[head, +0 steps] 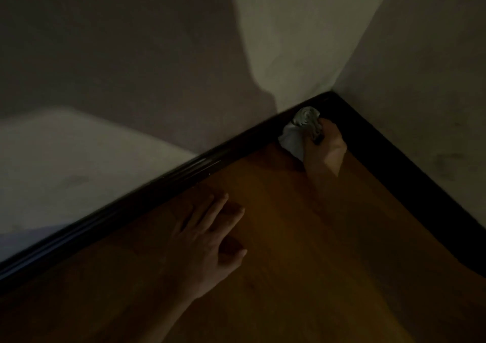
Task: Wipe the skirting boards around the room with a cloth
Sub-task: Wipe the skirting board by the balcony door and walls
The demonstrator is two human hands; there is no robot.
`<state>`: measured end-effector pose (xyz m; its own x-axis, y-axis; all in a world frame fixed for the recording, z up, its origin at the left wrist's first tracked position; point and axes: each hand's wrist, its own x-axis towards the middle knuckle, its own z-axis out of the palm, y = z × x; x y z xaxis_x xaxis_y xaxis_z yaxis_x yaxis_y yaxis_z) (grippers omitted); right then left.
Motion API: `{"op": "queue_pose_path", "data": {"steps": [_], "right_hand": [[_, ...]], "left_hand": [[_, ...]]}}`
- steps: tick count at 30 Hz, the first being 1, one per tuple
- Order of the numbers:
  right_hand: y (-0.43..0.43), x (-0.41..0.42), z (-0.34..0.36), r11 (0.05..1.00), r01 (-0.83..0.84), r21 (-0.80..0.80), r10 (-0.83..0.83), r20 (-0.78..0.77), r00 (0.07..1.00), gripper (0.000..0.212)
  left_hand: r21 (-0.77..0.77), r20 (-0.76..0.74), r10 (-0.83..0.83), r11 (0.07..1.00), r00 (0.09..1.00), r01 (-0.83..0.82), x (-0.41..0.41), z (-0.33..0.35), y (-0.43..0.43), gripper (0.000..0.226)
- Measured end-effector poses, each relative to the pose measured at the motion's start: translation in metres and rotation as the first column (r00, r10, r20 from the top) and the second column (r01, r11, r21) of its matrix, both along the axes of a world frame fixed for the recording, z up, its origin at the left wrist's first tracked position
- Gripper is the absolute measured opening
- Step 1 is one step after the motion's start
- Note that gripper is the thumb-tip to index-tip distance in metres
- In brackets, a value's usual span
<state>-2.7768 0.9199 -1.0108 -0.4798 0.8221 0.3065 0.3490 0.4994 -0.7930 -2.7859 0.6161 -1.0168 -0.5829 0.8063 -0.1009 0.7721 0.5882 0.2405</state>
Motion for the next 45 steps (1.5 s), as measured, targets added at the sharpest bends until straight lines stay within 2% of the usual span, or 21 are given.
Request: {"op": "queue_pose_path", "data": {"steps": [5,10,15,20,24,30,34,35,37,40,45], "right_hand": [[0.010,0.000,0.005,0.999,0.044,0.003,-0.044,0.014,0.999,0.023],[-0.001,0.003,0.000,0.997,-0.067,0.035,0.066,0.035,0.997,0.019],[0.001,-0.002,0.006,0.998,0.070,-0.010,-0.069,0.033,0.997,0.026],[-0.057,0.003,0.002,0.994,-0.101,0.051,0.102,-0.003,0.995,0.012],[-0.071,0.003,0.000,0.981,-0.173,0.083,0.173,0.009,0.985,0.018],[-0.051,0.000,0.008,0.999,-0.008,0.042,0.008,-0.010,1.000,0.009],[-0.056,0.005,0.005,0.991,-0.117,0.069,0.115,0.033,0.993,0.011],[-0.049,0.004,0.005,0.994,-0.087,0.061,0.085,0.048,0.995,0.014],[-0.031,0.000,0.008,0.996,0.088,0.006,-0.088,0.067,0.994,0.022],[-0.004,-0.009,0.016,0.914,0.380,-0.138,-0.368,0.108,0.924,0.025],[0.011,-0.022,0.018,0.809,0.529,-0.258,-0.498,0.180,0.848,0.028]], "left_hand": [[0.006,0.049,0.012,1.000,0.999,-0.013,0.000,0.005,0.002,0.077],[-0.002,0.006,-0.002,1.000,1.000,0.002,-0.001,0.001,0.001,0.079],[0.023,0.019,-0.002,1.000,1.000,0.001,-0.001,0.004,0.002,0.077],[0.028,-0.003,-0.033,0.999,0.999,0.033,-0.007,-0.001,-0.004,0.078],[0.011,-0.009,-0.054,0.998,0.999,0.054,-0.012,-0.004,-0.004,0.077],[0.015,-0.040,-0.060,0.998,0.997,0.061,-0.011,-0.003,-0.003,0.078],[0.017,-0.060,-0.066,0.998,0.996,0.067,-0.011,-0.003,-0.003,0.078],[0.013,-0.061,-0.067,0.998,0.996,0.068,-0.011,-0.002,-0.002,0.078],[0.016,-0.048,-0.069,0.997,0.996,0.070,-0.011,-0.002,-0.002,0.078],[0.025,-0.047,-0.068,0.997,0.997,0.069,-0.010,-0.003,-0.004,0.079],[0.028,-0.037,-0.069,0.997,0.997,0.071,-0.011,-0.004,-0.002,0.079]]}}
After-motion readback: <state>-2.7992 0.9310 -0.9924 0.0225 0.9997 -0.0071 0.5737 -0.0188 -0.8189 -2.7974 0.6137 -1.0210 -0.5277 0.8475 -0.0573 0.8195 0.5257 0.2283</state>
